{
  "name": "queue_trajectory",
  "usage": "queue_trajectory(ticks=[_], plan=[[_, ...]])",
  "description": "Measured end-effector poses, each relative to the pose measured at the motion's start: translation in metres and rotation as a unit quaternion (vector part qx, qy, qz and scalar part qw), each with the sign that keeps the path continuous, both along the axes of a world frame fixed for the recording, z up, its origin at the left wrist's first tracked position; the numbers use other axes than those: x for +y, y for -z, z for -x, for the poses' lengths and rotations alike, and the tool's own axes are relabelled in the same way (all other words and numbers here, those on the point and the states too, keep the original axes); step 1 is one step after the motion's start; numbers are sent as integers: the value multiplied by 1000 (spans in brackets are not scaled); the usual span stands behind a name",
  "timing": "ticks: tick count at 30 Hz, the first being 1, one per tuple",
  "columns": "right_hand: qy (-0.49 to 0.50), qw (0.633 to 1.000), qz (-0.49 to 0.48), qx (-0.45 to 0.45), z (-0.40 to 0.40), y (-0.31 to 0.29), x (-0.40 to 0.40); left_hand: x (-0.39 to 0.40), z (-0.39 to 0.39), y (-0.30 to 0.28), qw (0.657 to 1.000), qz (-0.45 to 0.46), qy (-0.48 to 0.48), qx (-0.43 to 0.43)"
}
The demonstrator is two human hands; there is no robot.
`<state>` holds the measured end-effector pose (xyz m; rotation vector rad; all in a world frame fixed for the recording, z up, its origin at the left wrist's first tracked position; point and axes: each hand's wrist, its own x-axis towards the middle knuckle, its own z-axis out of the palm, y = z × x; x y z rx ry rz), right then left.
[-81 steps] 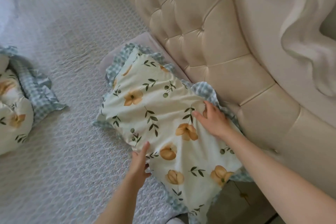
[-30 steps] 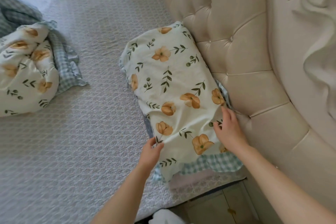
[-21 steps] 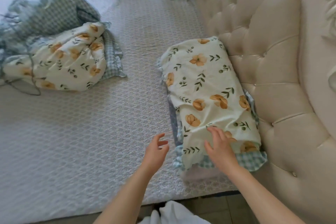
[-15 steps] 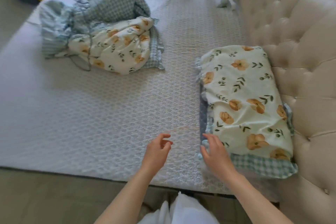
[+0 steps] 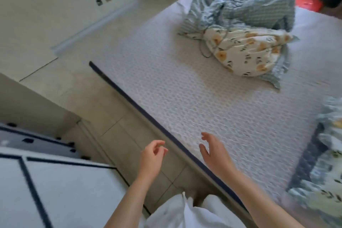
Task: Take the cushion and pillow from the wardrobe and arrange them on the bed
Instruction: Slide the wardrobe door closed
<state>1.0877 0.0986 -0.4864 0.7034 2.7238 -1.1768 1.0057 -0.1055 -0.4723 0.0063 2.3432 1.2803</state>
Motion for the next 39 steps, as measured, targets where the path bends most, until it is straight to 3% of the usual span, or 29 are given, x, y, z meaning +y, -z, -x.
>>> queue_trajectory(ticks=[8, 16, 21, 31, 33, 37, 39], plan=[[-217, 975, 17, 40, 94, -17, -95, -92, 32, -12, 983, 15, -178, 45], [-403, 911, 63, 55, 180, -33, -165, -150, 41, -32, 934, 90, -331, 103], [-498, 861, 86, 64, 220, -48, -204, -168, 40, -64, 876, 146, -433, 154], [-623, 756, 187, 77, 234, -89, -308, -173, 8, -128, 774, 286, -501, 261], [-641, 736, 203, 79, 229, -98, -323, -173, 0, -138, 739, 337, -497, 306], [-644, 720, 246, 77, 220, -118, -347, -173, -20, -143, 632, 512, -421, 401], [-638, 716, 275, 65, 213, -128, -358, -169, -28, -144, 606, 564, -363, 426]])
